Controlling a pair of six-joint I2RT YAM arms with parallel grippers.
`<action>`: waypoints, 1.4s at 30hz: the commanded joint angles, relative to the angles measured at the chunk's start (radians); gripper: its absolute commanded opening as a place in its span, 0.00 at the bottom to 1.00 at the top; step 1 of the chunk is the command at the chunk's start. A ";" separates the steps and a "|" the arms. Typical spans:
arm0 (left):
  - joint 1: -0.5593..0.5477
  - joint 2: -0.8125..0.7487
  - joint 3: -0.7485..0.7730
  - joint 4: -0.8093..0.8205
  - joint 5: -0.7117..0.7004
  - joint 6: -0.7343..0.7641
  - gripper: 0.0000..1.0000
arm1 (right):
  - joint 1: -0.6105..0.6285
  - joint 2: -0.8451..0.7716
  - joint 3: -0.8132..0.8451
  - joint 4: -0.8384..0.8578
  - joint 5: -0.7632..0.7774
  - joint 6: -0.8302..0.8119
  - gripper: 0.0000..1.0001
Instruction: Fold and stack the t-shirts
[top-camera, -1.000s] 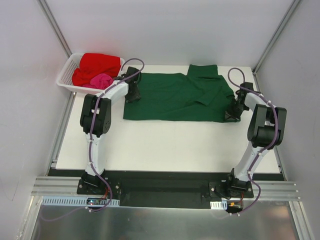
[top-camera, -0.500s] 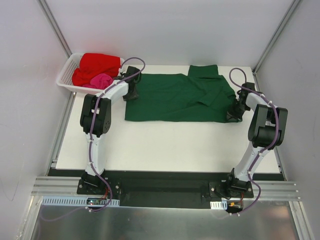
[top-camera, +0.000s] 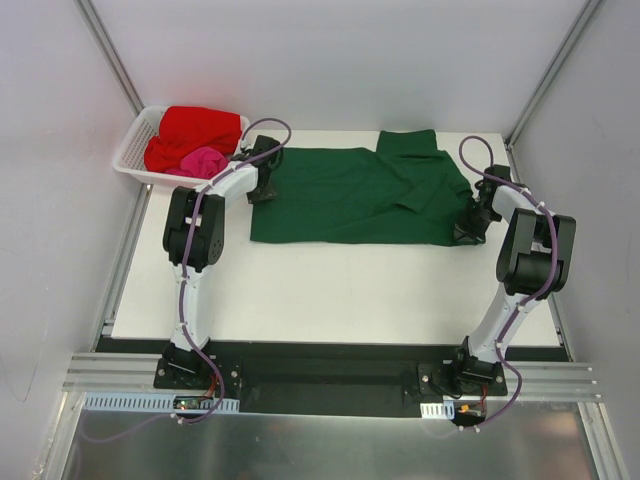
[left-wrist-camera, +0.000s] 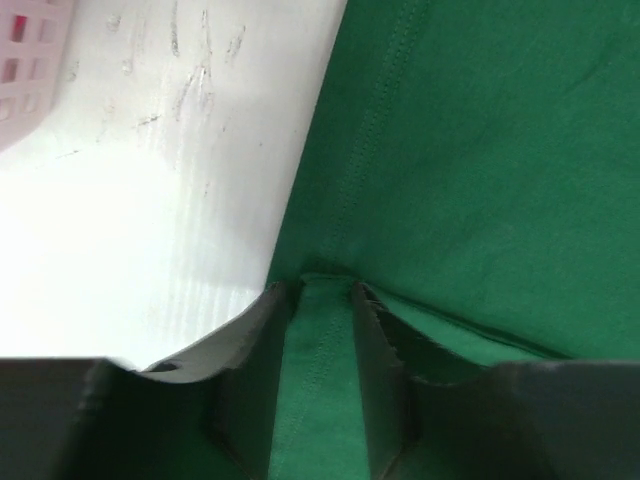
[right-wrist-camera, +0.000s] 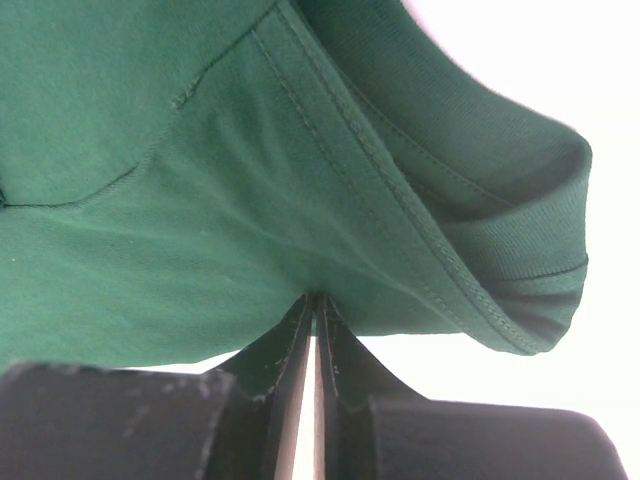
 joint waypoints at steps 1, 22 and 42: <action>0.012 0.022 0.008 -0.027 -0.007 -0.012 0.26 | -0.015 -0.010 -0.005 -0.049 0.068 -0.027 0.09; 0.030 -0.044 0.014 -0.024 -0.101 -0.019 0.17 | -0.015 -0.007 0.000 -0.049 0.068 -0.030 0.09; 0.064 -0.098 -0.004 0.014 -0.143 -0.018 0.00 | -0.015 -0.004 0.001 -0.054 0.072 -0.033 0.09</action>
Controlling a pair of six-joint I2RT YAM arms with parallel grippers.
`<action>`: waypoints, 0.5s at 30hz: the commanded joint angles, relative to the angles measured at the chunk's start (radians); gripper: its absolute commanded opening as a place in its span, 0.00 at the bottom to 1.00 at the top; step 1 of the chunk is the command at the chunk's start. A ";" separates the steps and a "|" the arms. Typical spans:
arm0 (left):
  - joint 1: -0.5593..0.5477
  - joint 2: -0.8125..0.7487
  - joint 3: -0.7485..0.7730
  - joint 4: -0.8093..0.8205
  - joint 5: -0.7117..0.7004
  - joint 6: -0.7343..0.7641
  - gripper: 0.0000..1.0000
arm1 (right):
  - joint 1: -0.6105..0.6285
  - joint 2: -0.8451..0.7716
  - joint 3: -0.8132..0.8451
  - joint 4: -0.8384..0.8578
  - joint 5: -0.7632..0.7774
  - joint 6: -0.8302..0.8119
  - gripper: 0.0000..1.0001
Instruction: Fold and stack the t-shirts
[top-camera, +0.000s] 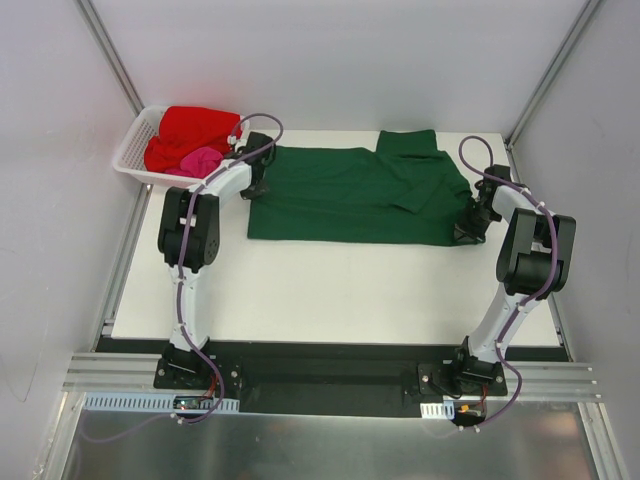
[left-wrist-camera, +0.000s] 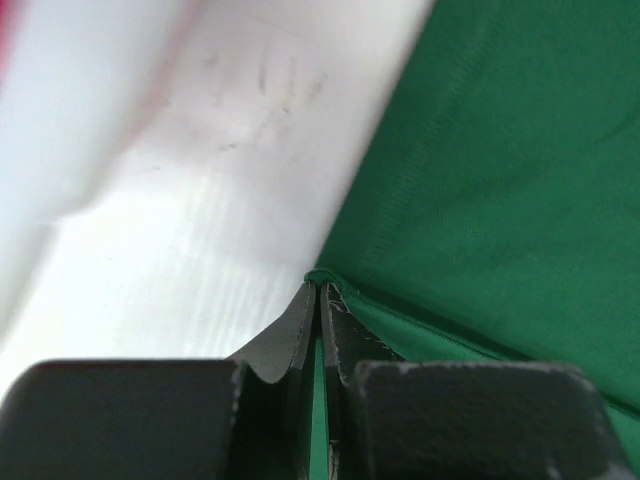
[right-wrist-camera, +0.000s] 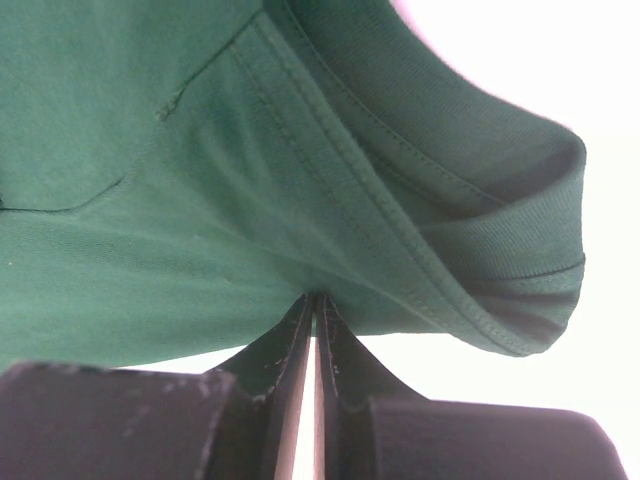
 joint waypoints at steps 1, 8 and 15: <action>0.032 -0.074 0.004 0.008 -0.074 0.015 0.00 | -0.015 -0.004 0.002 -0.053 0.072 -0.029 0.08; 0.037 -0.042 0.024 0.008 -0.048 0.043 0.04 | -0.015 -0.001 0.004 -0.056 0.071 -0.030 0.09; 0.038 -0.088 0.016 0.007 -0.005 0.075 0.44 | -0.009 -0.059 0.039 -0.068 -0.049 -0.033 0.13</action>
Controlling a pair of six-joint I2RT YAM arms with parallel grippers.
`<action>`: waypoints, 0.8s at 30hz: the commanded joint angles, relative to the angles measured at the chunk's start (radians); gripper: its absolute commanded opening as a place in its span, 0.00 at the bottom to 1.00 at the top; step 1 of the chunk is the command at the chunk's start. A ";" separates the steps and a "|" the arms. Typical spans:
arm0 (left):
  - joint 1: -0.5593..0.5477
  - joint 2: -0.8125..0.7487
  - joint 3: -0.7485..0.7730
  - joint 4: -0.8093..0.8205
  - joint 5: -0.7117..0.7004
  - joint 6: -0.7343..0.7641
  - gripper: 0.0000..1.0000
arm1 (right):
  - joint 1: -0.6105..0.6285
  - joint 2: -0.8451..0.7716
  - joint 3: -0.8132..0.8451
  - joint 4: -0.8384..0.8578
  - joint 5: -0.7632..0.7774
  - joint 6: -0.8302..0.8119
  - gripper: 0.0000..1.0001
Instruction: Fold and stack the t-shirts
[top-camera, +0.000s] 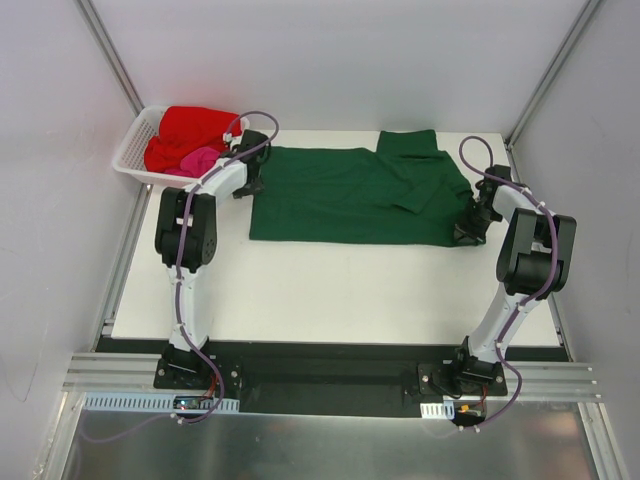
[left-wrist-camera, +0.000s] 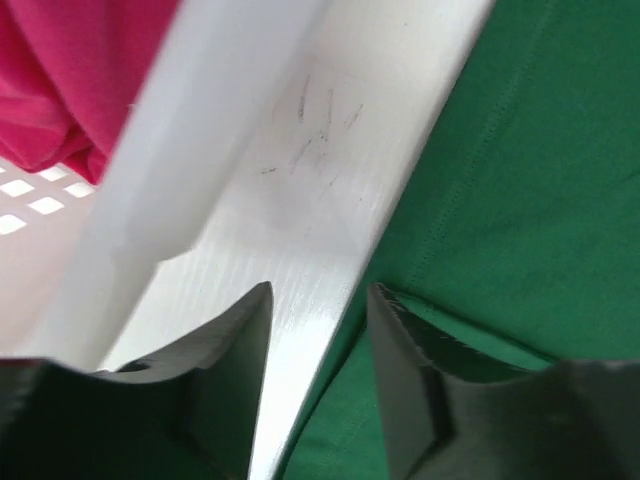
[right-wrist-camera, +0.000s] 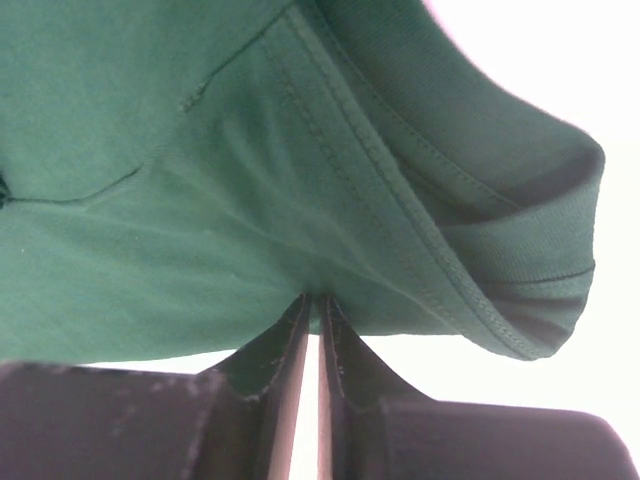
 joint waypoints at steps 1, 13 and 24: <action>0.015 -0.085 0.021 -0.004 0.005 0.055 0.48 | -0.004 -0.081 0.061 -0.062 -0.067 -0.025 0.16; -0.172 -0.317 -0.008 -0.004 0.249 0.045 0.61 | 0.117 -0.192 0.239 -0.036 -0.163 0.135 0.93; -0.225 -0.321 -0.232 0.010 0.352 -0.141 0.58 | 0.222 0.042 0.243 0.119 -0.003 0.342 0.86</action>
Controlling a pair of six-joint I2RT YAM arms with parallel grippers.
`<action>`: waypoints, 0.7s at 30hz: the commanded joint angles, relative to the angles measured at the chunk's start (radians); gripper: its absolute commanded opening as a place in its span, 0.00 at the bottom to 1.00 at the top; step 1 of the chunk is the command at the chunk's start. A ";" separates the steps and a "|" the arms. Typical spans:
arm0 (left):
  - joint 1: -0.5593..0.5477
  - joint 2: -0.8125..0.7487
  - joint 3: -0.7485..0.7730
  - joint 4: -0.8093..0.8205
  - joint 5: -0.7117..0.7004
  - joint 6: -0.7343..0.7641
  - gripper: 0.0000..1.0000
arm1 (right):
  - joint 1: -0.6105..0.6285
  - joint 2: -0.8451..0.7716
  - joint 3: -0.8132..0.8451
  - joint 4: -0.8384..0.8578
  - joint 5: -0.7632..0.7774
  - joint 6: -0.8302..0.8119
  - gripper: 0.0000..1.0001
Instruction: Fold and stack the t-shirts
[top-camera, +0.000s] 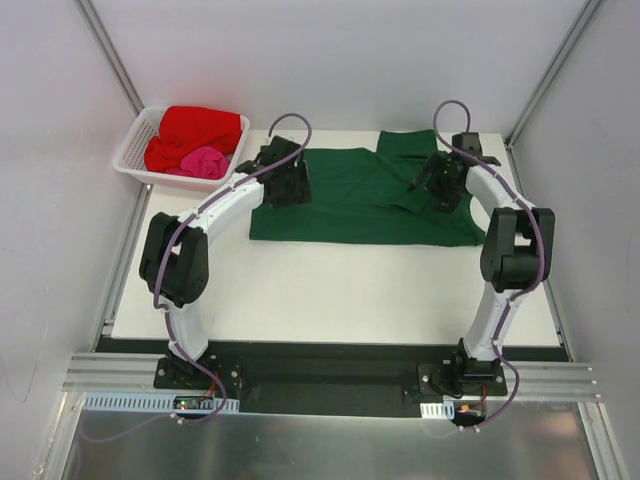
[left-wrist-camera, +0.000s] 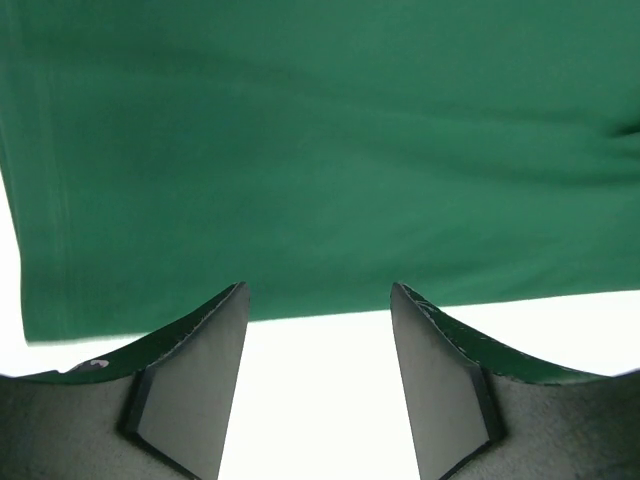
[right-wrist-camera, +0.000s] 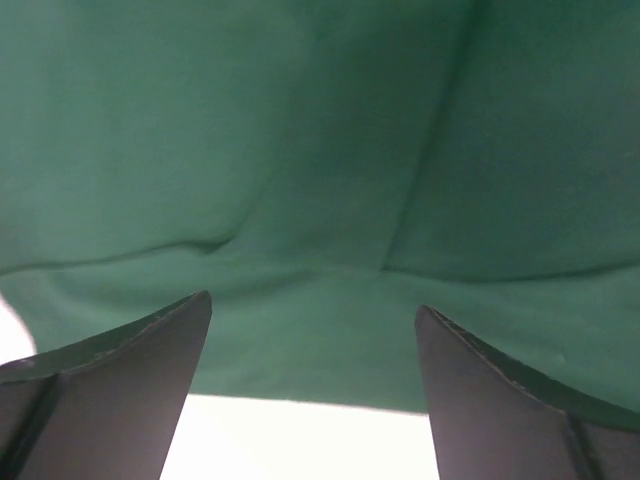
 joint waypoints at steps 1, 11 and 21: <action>0.016 -0.016 -0.085 -0.014 0.024 -0.078 0.59 | 0.026 0.045 0.010 0.058 0.083 0.094 0.85; 0.020 -0.030 -0.164 -0.006 0.011 -0.103 0.58 | 0.055 0.137 0.036 0.035 0.160 0.113 0.75; 0.028 -0.039 -0.186 -0.005 0.019 -0.104 0.58 | 0.067 0.152 0.080 0.055 0.163 0.094 0.55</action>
